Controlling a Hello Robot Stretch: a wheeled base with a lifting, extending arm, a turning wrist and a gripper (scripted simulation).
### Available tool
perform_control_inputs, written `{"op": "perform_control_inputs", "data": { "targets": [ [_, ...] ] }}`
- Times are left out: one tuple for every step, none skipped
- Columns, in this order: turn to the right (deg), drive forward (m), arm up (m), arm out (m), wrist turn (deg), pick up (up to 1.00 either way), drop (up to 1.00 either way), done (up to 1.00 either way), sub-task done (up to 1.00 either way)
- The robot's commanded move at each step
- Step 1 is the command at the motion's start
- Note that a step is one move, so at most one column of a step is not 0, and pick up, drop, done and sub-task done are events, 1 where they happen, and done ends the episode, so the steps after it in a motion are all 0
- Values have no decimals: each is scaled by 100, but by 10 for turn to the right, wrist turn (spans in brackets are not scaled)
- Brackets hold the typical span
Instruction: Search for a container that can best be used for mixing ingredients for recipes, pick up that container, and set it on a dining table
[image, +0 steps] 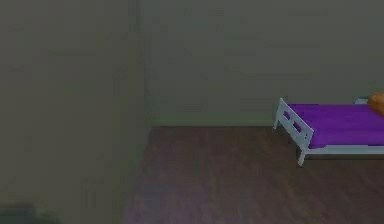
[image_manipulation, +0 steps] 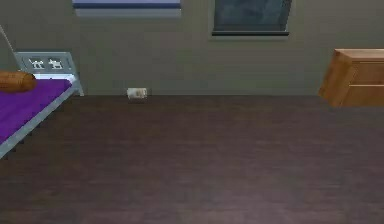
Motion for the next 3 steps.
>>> {"op": "perform_control_inputs", "data": {
  "targets": [
    [450, 0, 0, 0, 0, 0, 0, 0, 0],
    [420, 0, 0, 0, 0, 0, 0, 0, 0],
    [0, 10, 0, 0, 0, 0, 0, 0, 0]
  ]
}}
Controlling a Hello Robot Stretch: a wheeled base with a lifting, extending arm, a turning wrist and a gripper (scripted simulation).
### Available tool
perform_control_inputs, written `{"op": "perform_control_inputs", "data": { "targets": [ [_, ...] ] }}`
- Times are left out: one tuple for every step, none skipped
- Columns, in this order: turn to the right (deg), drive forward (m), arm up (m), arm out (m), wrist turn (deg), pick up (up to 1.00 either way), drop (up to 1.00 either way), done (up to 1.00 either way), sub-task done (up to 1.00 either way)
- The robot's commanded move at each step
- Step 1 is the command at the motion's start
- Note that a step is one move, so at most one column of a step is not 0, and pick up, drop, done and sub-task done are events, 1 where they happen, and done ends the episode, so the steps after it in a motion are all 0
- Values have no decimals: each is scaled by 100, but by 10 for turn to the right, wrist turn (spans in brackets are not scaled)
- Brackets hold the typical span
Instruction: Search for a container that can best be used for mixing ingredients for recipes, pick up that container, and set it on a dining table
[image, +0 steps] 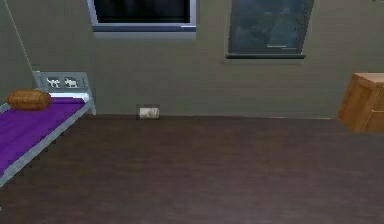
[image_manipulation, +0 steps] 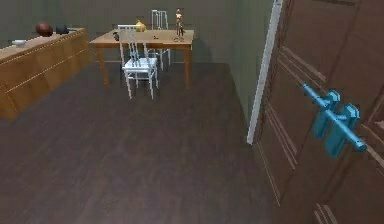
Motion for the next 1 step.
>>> {"op": "perform_control_inputs", "data": {
  "targets": [
    [450, 0, 0, 0, 0, 0, 0, 0, 0]
  ]
}}
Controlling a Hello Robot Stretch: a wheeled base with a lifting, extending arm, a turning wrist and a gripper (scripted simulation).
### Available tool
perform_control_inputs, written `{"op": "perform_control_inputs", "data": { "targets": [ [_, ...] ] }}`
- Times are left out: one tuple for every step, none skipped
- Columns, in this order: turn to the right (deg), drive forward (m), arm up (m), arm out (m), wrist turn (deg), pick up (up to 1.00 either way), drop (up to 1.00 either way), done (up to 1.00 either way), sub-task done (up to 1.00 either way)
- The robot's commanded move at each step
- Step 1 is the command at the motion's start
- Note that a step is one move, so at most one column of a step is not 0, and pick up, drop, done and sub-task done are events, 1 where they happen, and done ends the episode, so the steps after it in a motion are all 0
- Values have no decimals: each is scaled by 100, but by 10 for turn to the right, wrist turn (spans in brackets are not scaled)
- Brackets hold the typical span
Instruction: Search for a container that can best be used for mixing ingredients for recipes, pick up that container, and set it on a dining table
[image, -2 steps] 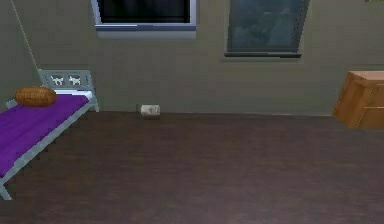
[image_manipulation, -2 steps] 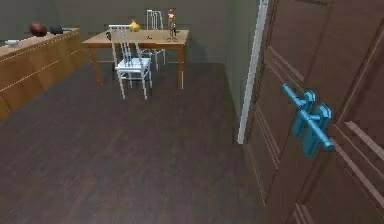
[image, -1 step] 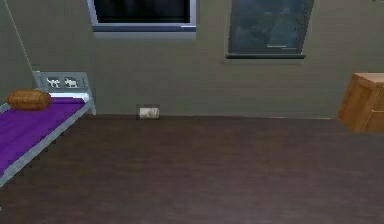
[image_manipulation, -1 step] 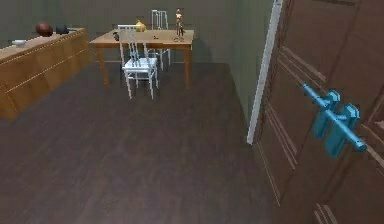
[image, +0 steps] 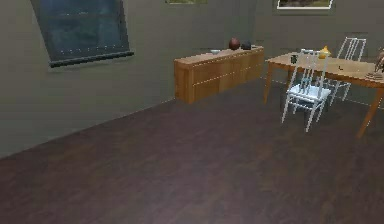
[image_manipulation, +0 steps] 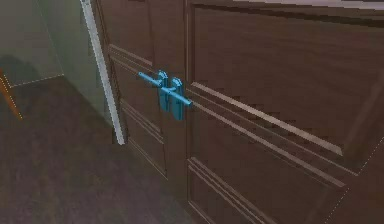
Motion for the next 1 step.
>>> {"op": "perform_control_inputs", "data": {
  "targets": [
    [90, 0, 0, 0, 0, 0, 0, 0, 0]
  ]
}}
